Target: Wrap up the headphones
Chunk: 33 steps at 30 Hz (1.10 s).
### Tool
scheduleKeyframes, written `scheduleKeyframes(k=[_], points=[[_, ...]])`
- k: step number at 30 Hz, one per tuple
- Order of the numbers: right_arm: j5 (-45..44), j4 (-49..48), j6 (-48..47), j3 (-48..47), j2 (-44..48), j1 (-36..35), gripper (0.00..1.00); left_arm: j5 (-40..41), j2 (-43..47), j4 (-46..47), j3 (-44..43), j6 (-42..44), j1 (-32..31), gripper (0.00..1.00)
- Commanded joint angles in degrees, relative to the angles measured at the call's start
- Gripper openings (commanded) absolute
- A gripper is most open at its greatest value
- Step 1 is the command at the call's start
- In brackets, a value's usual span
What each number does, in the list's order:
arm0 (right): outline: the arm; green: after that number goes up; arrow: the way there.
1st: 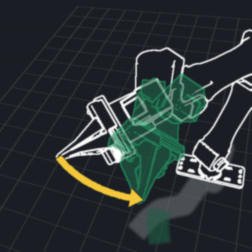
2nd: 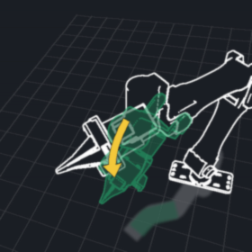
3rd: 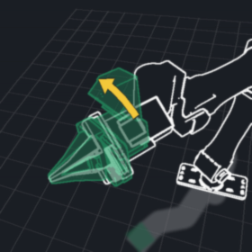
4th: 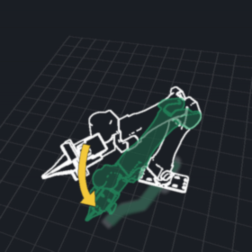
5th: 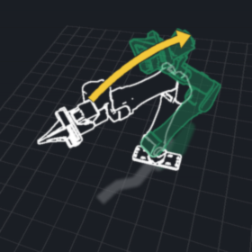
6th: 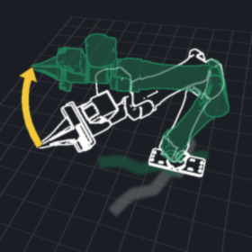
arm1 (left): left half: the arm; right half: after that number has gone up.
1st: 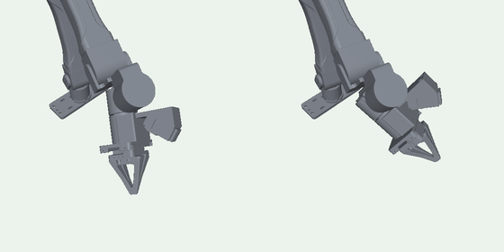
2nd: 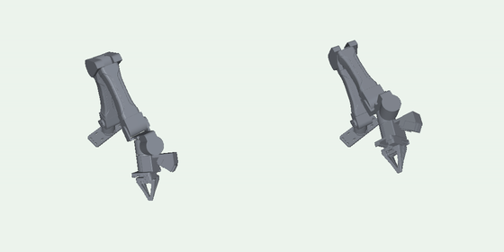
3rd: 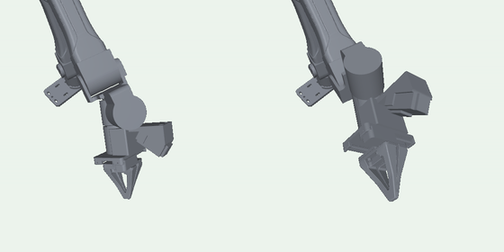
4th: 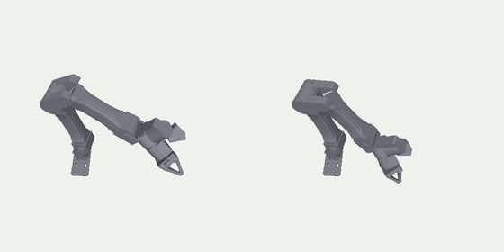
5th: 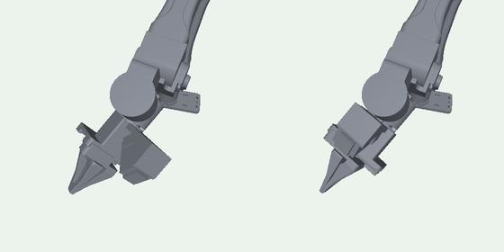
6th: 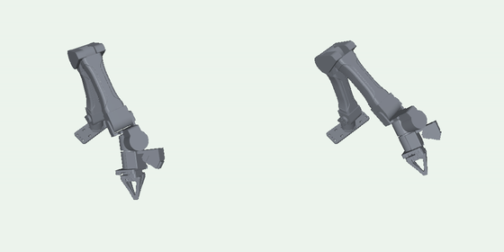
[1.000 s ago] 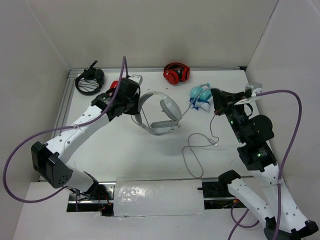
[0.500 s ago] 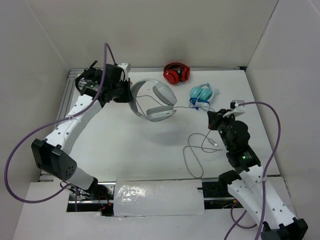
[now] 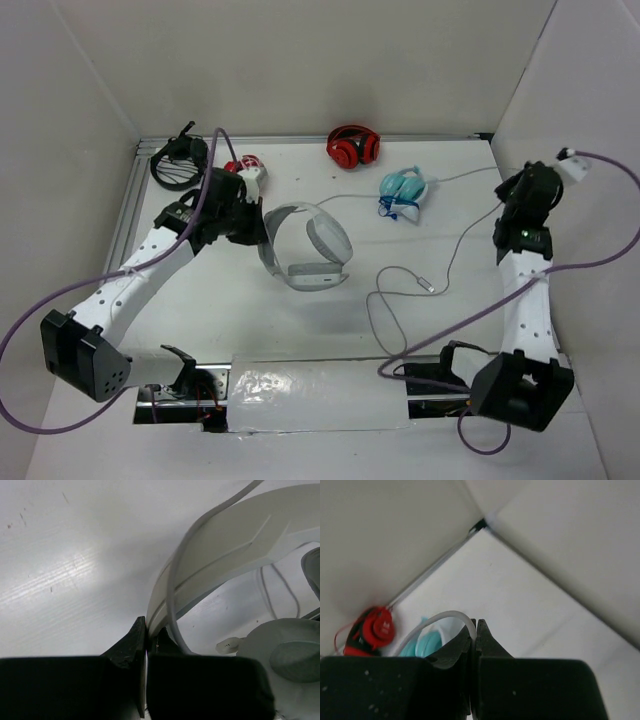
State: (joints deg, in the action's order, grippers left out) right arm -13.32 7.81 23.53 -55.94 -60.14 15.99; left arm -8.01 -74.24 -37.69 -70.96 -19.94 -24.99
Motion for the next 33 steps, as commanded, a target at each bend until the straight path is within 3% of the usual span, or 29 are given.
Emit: scheduleKeyframes(k=[1, 9, 14, 17, 20, 22, 27, 33], points=[[-0.31, 1.41, -0.24, -7.59, -3.57, 4.83, 0.00, 2.11, 4.01, 2.63, 1.16, -3.60, -1.72, 0.00], [3.48, 4.84, 0.11, -19.71, -14.38, 12.66, 0.00, -0.69, 9.63, 5.70, 5.83, -1.59, -2.60, 0.00], [5.93, 3.70, -1.02, -18.42, -17.90, 12.14, 0.00, -10.70, 13.50, 11.49, 7.68, 1.66, -2.61, 0.00], [7.25, 0.81, -3.83, -13.78, -17.65, 8.11, 0.00, -17.47, 13.59, 14.92, 6.10, 1.41, -2.61, 0.00], [5.59, -3.85, -5.95, -6.93, -15.89, -0.41, 0.00, -21.16, 11.24, 16.86, 2.16, -1.75, -2.60, 0.00], [5.59, -5.95, -4.38, -3.32, -15.01, -6.56, 0.00, -21.43, 8.60, 15.99, -2.15, -2.90, -2.61, 0.00], [9.10, -10.27, 4.33, 2.76, -14.48, -14.39, 0.00, -17.84, 4.28, 14.41, -9.19, -8.18, -2.26, 0.00], [1.20, -16.93, 11.17, 14.88, -11.94, -28.37, 0.00, -13.61, 0.50, 11.68, -16.22, -17.04, 2.13, 0.00]])
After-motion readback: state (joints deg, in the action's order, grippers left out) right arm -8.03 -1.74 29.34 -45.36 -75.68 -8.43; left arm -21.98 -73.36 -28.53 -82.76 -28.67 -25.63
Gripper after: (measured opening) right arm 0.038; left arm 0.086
